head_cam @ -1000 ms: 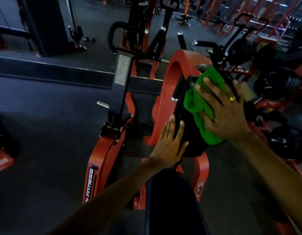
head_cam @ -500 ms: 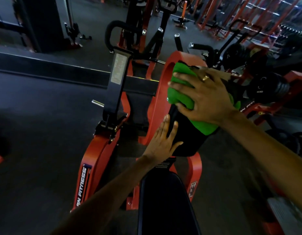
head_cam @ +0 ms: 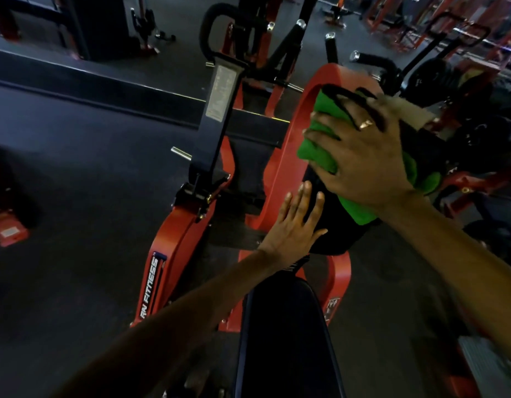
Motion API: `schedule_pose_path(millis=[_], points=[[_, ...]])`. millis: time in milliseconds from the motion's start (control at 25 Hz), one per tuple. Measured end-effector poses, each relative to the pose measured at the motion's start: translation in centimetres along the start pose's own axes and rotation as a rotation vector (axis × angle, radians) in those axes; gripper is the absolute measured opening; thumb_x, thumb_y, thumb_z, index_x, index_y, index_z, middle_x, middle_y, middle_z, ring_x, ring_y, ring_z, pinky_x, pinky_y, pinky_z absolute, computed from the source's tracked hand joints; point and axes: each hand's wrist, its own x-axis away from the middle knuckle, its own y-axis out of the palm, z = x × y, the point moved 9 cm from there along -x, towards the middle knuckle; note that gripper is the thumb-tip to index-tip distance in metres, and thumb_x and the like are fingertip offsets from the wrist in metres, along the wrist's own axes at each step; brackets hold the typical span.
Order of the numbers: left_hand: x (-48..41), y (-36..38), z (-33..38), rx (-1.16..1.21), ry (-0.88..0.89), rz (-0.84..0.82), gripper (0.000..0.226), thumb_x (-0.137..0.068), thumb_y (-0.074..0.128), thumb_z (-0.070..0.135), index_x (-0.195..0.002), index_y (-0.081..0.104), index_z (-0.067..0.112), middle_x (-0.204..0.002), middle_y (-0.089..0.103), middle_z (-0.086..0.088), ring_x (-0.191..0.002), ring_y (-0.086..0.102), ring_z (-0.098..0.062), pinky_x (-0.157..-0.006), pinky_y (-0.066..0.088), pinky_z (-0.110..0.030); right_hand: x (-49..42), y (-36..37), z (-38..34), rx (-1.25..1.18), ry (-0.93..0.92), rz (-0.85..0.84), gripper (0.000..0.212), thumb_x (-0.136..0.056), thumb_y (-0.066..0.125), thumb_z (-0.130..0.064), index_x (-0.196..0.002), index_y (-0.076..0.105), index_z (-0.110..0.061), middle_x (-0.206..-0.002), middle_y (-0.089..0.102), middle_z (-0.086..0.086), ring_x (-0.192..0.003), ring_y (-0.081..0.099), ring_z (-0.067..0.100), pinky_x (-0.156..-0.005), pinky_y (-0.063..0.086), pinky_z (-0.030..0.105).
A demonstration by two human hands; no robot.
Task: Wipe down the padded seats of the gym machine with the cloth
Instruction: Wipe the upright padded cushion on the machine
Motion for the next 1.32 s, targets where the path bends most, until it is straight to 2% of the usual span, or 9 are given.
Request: schedule_pose_path(millis=[160, 400, 520, 640, 760, 840, 1000, 1160, 1320], points=[[0.1, -0.8, -0.3, -0.001, 0.024, 0.020, 0.085, -0.101, 0.048, 0.047, -0.157, 0.002, 0.003, -0.159, 0.014, -0.028, -0.149, 0.019, -0.039, -0.125, 0.007, -0.042, 3.7, -0.6, 3.3, -0.116, 0.039, 0.122, 0.051, -0.101, 0.052, -0.052, -0.147, 0.051, -0.030, -0.155, 0.049, -0.001, -0.137, 0.051, 0.032, -0.111, 0.037, 0.052], [-1.1, -2.0, 0.8, -0.054, 0.103, -0.017, 0.094, -0.099, 0.055, 0.042, -0.160, -0.009, 0.008, -0.163, 0.008, -0.021, -0.152, 0.011, -0.036, -0.127, 0.000, -0.042, 8.4, 0.4, 8.9, -0.348, 0.488, 0.366, 0.057, -0.100, 0.057, -0.044, -0.145, 0.051, -0.009, -0.150, 0.052, 0.013, -0.139, 0.048, 0.031, -0.122, 0.027, 0.048], [-2.0, -2.5, 0.0, -0.079, 0.139, -0.056, 0.086, -0.098, 0.059, 0.043, -0.161, 0.005, 0.018, -0.166, -0.004, -0.015, -0.155, -0.001, -0.033, -0.126, -0.001, -0.045, 12.4, 3.9, 5.5, -0.397, 0.641, 0.449, 0.065, -0.102, 0.050, -0.044, -0.159, 0.029, -0.020, -0.165, 0.029, 0.003, -0.152, 0.027, 0.026, -0.124, 0.015, 0.057], [-3.4, -4.2, -0.1, -0.095, 0.156, -0.028, 0.076, -0.101, 0.053, 0.042, -0.161, 0.012, 0.023, -0.167, -0.002, -0.011, -0.157, -0.010, -0.024, -0.126, 0.001, -0.046, 17.1, 7.3, 2.7, -0.513, 0.750, 0.458, 0.066, -0.104, 0.038, -0.050, -0.161, 0.007, -0.039, -0.169, 0.002, -0.018, -0.157, 0.012, 0.018, -0.118, 0.022, 0.066], [-8.1, -6.7, 0.5, -0.110, 0.214, 0.025, 0.067, -0.104, 0.042, 0.040, -0.161, 0.011, 0.022, -0.167, 0.005, -0.008, -0.156, -0.012, -0.020, -0.126, 0.001, -0.044, 16.9, 7.0, 3.6, -0.552, 0.780, 0.477, 0.063, -0.105, 0.037, -0.052, -0.161, 0.011, -0.039, -0.169, 0.012, -0.005, -0.155, 0.018, 0.028, -0.116, 0.027, 0.066], [-9.9, -7.6, 0.2, -0.126, 0.283, 0.066, 0.069, -0.105, 0.039, 0.037, -0.163, 0.004, 0.022, -0.170, -0.004, -0.004, -0.156, -0.014, -0.020, -0.127, -0.001, -0.043, 12.9, 4.3, 4.6, -0.475, 0.733, 0.478, 0.061, -0.103, 0.043, -0.048, -0.159, 0.028, -0.028, -0.163, 0.030, 0.006, -0.150, 0.028, 0.040, -0.117, 0.024, 0.067], [-10.2, -6.7, 0.5, -0.074, 0.331, 0.126, 0.076, -0.105, 0.036, 0.035, -0.160, -0.014, 0.017, -0.167, -0.025, 0.002, -0.155, -0.019, -0.021, -0.127, -0.005, -0.040, 7.7, 0.6, 7.4, -0.334, 0.613, 0.500, 0.055, -0.098, 0.052, -0.042, -0.148, 0.049, -0.020, -0.155, 0.047, 0.002, -0.148, 0.038, 0.032, -0.123, 0.020, 0.054], [-10.2, -6.9, 0.2, -0.105, 0.318, 0.113, 0.071, -0.106, 0.030, 0.038, -0.161, -0.011, 0.018, -0.167, -0.023, 0.003, -0.156, -0.016, -0.019, -0.126, -0.007, -0.040, 14.2, 5.1, 6.0, -0.466, 0.747, 0.519, 0.058, -0.101, 0.046, -0.041, -0.154, 0.035, -0.019, -0.158, 0.038, 0.012, -0.153, 0.026, 0.027, -0.125, 0.017, 0.048], [-11.1, -8.5, 1.4, -0.182, 0.402, 0.073, 0.068, -0.105, 0.039, 0.034, -0.163, 0.006, 0.020, -0.170, -0.010, 0.000, -0.156, -0.012, -0.019, -0.126, -0.004, -0.040, 16.2, 7.0, 3.9, -0.604, 0.910, 0.559, 0.056, -0.105, 0.036, -0.045, -0.156, 0.026, -0.023, -0.161, 0.024, 0.010, -0.156, 0.010, 0.009, -0.116, 0.031, 0.063]])
